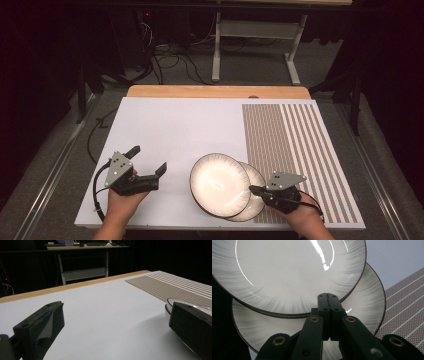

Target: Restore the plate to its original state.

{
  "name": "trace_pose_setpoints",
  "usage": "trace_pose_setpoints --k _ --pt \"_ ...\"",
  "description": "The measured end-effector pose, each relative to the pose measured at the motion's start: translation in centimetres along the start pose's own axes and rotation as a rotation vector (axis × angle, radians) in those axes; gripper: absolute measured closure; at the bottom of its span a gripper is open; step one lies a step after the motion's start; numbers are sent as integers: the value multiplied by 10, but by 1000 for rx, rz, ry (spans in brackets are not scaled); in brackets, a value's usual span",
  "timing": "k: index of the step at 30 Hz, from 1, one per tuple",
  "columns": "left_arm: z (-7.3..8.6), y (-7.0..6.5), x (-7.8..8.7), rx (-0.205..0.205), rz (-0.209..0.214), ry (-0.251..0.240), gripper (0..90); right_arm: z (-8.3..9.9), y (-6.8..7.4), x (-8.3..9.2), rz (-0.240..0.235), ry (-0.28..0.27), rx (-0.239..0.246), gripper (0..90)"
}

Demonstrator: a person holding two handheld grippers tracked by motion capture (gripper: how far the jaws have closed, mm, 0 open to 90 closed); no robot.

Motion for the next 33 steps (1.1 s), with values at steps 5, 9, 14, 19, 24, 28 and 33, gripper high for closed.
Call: trace_pose_setpoints --k 5,9,14,19,24,28,33 --pt "-1 0 1 -5 -4 -4 5 0 0 0 0 -3 -7 900" --pt "-2 -1 2 -2 4 -5 5 0 0 0 0 -4 -9 900" --pt "-1 -2 1 -3 2 -4 6 0 0 1 2 -4 -13 900" --pt "-1 -4 0 -6 9 -2 6 0 -1 2 4 -9 -10 900" --pt "0 -6 -1 -11 13 3 5 0 -1 2 4 -11 -7 900" --pt "-1 -6 0 -16 14 0 6 0 -1 2 4 -11 -6 900" --pt "-1 -7 0 -21 16 1 6 0 -1 2 4 -11 -7 900"
Point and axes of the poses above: each handheld gripper's, and its own axes: x roughly backward along the jaws, z roughly out of its underside, y roughly to its left, the point moved 7 cm from there along -x, roughly forward along the jaws, and after that the axes turned 1 degree about -z, right-handed, at the moved point
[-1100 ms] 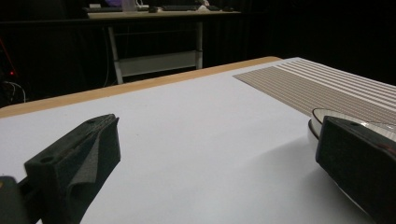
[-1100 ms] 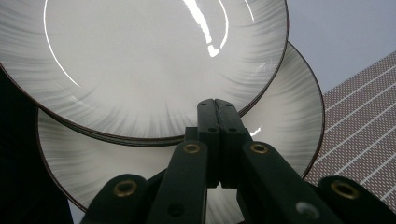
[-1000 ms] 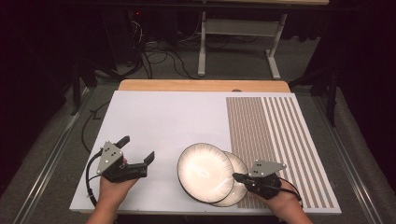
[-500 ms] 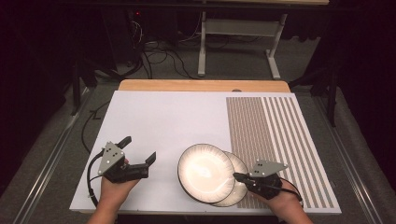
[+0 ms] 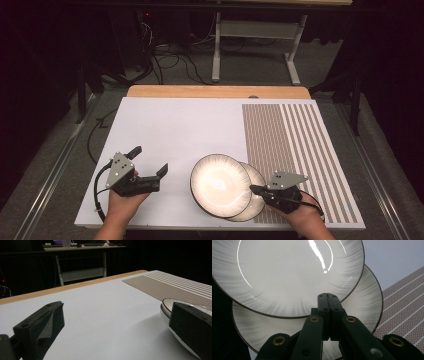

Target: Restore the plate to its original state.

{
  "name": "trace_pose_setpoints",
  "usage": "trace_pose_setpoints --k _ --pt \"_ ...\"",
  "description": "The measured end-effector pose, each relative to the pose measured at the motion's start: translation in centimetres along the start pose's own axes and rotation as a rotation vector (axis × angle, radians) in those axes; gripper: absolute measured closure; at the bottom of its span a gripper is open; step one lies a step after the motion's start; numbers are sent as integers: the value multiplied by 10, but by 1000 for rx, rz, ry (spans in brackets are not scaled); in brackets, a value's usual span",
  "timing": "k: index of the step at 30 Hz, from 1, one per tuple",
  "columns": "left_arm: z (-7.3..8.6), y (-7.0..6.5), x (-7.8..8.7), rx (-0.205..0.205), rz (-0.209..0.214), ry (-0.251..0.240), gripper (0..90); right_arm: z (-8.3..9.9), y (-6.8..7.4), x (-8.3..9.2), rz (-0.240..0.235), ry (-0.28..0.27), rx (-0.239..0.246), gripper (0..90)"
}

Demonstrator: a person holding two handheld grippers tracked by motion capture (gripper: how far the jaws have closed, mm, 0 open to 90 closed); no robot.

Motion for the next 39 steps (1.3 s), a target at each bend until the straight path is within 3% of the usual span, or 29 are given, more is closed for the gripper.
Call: trace_pose_setpoints --k 39 --pt "-1 -1 1 -8 9 -2 11 3 -2 0 1 8 -9 900"
Point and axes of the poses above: each handheld gripper's, and its own axes: x roughly backward along the jaws, z roughly out of its underside, y roughly to its left, the point moved 7 cm from there along -x, roughly forward along the jaws, and after that the axes turned 1 degree about -z, right-handed, at the moved point
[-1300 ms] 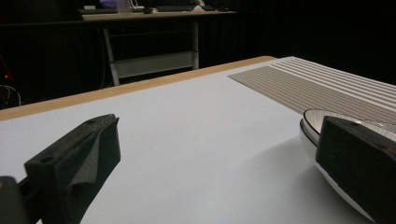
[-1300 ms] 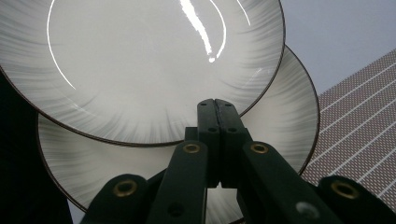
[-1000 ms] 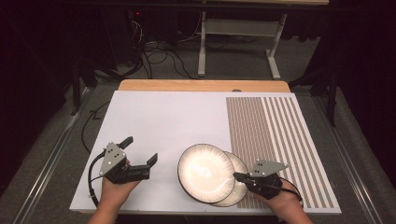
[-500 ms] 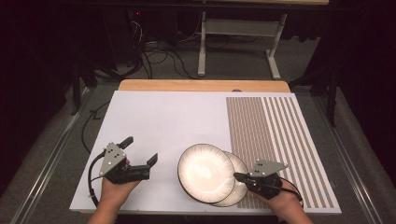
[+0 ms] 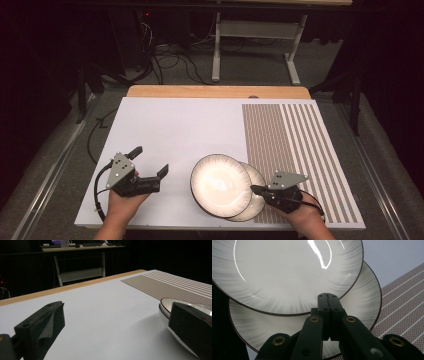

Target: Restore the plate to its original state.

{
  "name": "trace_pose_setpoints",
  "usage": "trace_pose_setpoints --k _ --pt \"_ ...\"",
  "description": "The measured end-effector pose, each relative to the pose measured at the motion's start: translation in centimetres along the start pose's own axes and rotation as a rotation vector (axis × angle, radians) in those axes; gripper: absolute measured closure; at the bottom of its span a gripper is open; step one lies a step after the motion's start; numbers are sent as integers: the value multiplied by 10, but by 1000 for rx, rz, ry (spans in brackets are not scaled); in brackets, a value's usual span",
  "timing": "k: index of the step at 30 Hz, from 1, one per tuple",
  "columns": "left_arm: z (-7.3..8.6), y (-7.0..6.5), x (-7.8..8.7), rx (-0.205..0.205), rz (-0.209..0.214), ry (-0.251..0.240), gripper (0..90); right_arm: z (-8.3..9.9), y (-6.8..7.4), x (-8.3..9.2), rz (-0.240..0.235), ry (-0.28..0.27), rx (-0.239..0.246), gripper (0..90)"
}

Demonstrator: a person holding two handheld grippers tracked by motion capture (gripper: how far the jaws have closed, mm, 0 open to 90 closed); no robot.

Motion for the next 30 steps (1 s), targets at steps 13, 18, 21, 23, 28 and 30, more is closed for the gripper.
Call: trace_pose_setpoints --k 13,18,21,23,28,30 --pt "0 0 1 0 1 -2 12 1 -4 4 10 -8 -7 900" --pt "0 0 0 0 2 -1 12 3 -4 6 9 -6 -13 900" --pt "0 0 0 0 1 -1 12 4 -4 6 9 -6 -13 900" --pt "0 0 0 1 2 -2 12 4 -5 6 11 -9 -16 900" --pt "0 0 0 3 2 -2 12 4 -6 8 10 -12 -19 900" --pt "0 0 0 3 3 -1 12 5 -6 8 13 -13 -22 900"
Point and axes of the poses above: each handheld gripper's, and its own axes: x roughly backward along the jaws, z roughly out of its underside, y roughly to its left, the point moved 7 cm from there along -x, roughly forward along the jaws, and after that the axes turned 1 degree about -z, right-handed, at the moved point
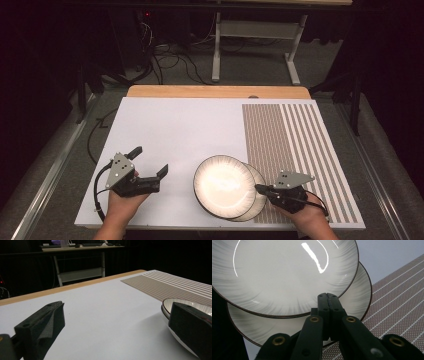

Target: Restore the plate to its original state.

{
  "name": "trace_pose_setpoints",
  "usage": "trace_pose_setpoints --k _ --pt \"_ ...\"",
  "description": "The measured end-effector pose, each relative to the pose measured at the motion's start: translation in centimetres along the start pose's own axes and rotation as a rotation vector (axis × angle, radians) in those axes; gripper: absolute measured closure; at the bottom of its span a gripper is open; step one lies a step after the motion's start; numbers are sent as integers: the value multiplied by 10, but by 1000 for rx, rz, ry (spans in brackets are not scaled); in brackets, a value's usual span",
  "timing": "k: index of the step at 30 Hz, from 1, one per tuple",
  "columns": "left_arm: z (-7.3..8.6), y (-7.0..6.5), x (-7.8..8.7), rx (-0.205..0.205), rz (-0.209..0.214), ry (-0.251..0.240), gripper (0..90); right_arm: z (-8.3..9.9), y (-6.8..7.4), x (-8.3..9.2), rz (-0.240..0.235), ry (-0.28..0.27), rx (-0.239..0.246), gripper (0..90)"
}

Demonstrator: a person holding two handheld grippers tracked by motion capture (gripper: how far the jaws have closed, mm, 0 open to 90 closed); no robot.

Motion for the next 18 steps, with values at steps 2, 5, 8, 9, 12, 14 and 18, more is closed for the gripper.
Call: trace_pose_setpoints --k 2,5,8,9,12,14,18 --pt "0 0 0 1 0 0 12 0 0 0 -1 -2 -1 900" --pt "0 0 0 2 0 0 12 0 0 1 1 -2 -10 900" --pt "0 0 0 1 1 0 12 0 0 1 0 -1 -10 900" --pt "0 0 0 1 0 0 13 1 0 1 0 0 -7 900" --pt "0 0 0 1 0 -1 14 1 -1 2 1 2 -2 900" --pt "0 0 0 1 -1 -1 14 1 -1 2 1 0 0 900" --pt "0 0 0 0 0 -2 14 2 -2 4 4 -2 -6 900"
Point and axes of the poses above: each handheld gripper's, and its own axes: x roughly backward along the jaws, z roughly out of its underside, y roughly to its left, the point moved 7 cm from there along -x, roughly forward along the jaws, and after that the axes turned 1 degree about -z, right-handed, at the moved point
